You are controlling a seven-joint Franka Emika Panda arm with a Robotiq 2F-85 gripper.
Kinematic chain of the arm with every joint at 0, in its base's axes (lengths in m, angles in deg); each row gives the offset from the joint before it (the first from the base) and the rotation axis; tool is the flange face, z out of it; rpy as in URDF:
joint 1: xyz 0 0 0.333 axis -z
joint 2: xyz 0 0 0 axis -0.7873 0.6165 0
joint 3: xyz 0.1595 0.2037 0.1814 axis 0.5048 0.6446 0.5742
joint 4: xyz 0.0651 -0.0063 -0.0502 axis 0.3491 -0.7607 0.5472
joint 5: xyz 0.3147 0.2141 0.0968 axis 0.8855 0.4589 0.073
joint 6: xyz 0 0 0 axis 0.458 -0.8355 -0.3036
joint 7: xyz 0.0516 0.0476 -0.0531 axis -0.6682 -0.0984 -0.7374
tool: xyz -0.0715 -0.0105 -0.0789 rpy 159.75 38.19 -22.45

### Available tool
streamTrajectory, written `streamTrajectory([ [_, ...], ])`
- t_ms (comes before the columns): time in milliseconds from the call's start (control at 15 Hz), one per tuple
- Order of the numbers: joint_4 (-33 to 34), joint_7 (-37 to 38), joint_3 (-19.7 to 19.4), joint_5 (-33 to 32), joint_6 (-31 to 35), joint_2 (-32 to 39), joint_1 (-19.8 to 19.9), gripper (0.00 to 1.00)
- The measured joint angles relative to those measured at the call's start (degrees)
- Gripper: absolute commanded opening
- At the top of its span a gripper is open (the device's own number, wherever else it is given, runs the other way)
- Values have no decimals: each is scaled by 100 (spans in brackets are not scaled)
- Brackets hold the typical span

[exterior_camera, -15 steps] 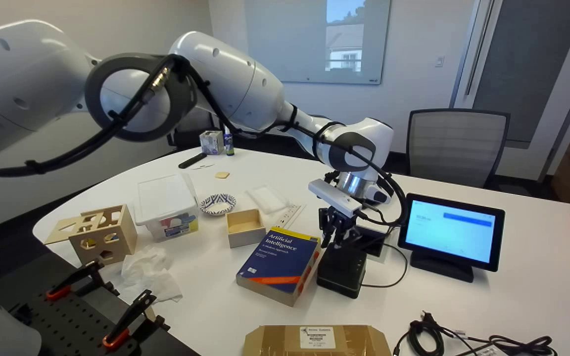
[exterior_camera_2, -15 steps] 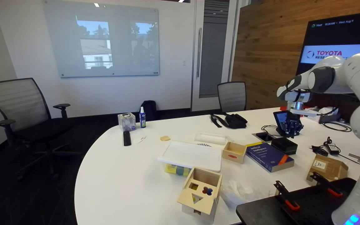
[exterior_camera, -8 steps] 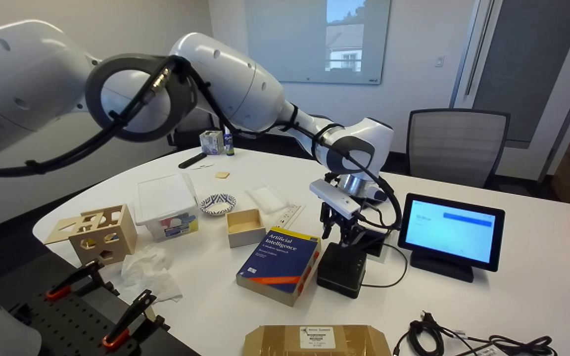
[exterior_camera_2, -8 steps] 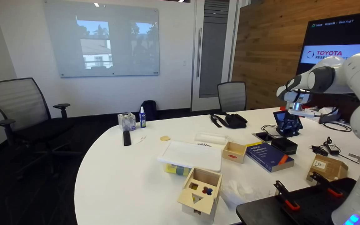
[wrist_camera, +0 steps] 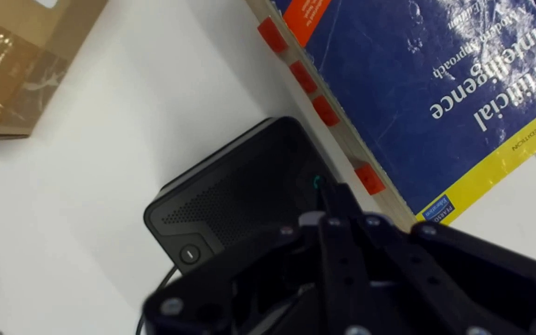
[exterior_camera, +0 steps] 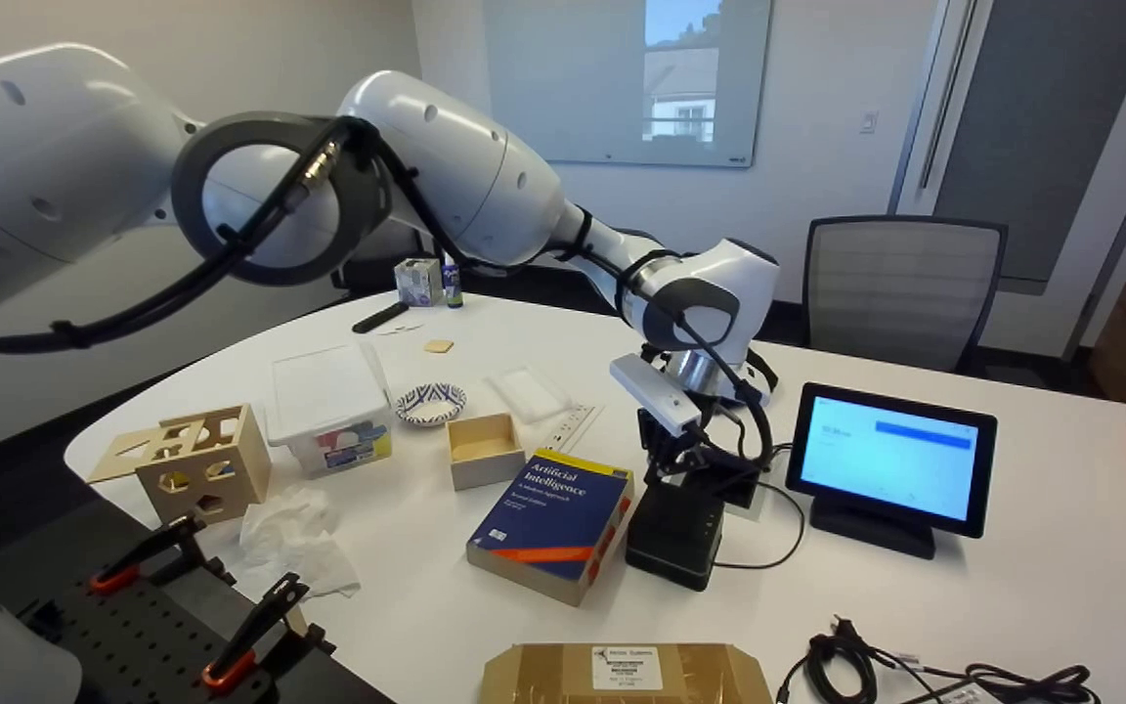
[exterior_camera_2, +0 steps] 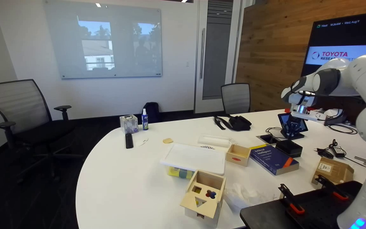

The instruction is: Press down on the black box next to the Artificial Intelligence book

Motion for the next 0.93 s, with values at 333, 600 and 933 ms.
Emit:
streamTrajectory([
  [333,0,215,4,330,358,143,94,0],
  [600,3,444,4,450,515,219,129,0],
  [933,39,1068,9,496,741,289,110,0],
])
